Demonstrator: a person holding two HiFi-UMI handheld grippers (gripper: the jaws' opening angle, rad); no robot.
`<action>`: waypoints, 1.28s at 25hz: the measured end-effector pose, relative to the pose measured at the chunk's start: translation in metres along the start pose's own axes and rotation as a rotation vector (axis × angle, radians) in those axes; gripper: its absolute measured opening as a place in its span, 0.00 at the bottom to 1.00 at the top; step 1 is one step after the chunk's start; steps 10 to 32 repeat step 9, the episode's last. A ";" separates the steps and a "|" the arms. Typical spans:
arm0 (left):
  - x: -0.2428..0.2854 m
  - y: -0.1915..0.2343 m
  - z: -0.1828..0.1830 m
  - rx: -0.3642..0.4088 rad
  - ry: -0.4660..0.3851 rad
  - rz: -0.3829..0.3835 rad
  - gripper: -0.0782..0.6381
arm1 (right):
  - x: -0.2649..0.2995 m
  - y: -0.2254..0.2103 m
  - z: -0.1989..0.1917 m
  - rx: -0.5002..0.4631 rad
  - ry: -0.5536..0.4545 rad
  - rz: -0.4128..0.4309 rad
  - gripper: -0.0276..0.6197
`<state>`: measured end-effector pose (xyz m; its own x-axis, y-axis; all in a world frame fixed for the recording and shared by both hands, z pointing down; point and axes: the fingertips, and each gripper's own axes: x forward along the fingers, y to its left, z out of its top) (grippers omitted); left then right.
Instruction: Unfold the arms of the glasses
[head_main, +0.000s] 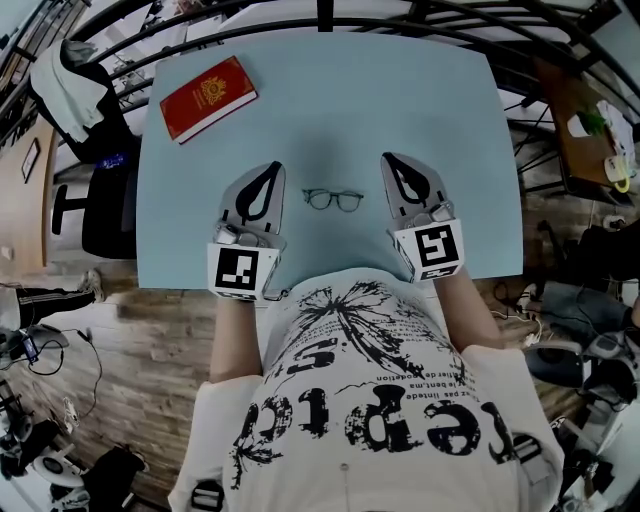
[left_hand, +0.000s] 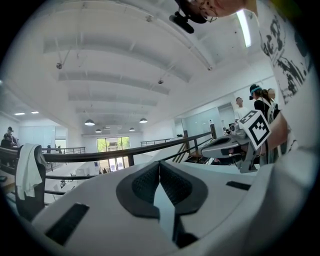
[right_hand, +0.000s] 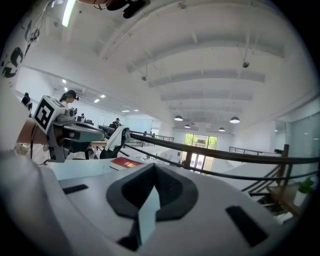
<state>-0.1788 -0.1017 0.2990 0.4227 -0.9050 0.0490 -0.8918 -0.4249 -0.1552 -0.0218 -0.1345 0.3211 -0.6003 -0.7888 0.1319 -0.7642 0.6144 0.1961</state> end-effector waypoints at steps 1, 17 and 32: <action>0.000 0.000 -0.001 -0.001 0.002 0.000 0.13 | 0.000 0.000 -0.001 -0.001 0.001 0.001 0.06; 0.004 -0.003 -0.005 -0.008 0.013 -0.007 0.13 | 0.002 0.000 -0.006 0.005 0.009 0.012 0.06; 0.004 -0.003 -0.005 -0.008 0.013 -0.007 0.13 | 0.002 0.000 -0.006 0.005 0.009 0.012 0.06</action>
